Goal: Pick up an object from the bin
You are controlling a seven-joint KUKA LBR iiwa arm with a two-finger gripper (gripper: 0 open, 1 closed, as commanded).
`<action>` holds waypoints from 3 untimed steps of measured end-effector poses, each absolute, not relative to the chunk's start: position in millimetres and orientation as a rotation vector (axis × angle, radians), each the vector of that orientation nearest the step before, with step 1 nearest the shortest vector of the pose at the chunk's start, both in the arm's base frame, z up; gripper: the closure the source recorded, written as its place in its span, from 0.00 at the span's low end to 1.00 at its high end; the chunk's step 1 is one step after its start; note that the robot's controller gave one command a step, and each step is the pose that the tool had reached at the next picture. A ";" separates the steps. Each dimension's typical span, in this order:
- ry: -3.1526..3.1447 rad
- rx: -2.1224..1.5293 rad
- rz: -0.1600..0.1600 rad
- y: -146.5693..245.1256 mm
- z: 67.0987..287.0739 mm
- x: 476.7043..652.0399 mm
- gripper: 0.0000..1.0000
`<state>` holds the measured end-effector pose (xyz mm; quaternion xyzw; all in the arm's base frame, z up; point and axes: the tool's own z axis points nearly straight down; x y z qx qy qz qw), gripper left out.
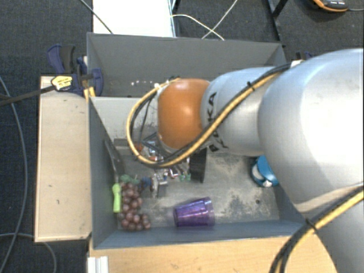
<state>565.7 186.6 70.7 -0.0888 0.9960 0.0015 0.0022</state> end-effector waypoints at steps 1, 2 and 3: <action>3.112 -0.337 0.000 201.3 121.6 588.1 0.00; 3.126 -0.310 0.003 202.5 100.5 554.4 0.00; 3.111 -0.311 0.004 182.5 70.6 544.2 0.00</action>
Offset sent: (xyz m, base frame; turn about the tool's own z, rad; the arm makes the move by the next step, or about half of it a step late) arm -0.0120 0.0159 0.0293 -0.0213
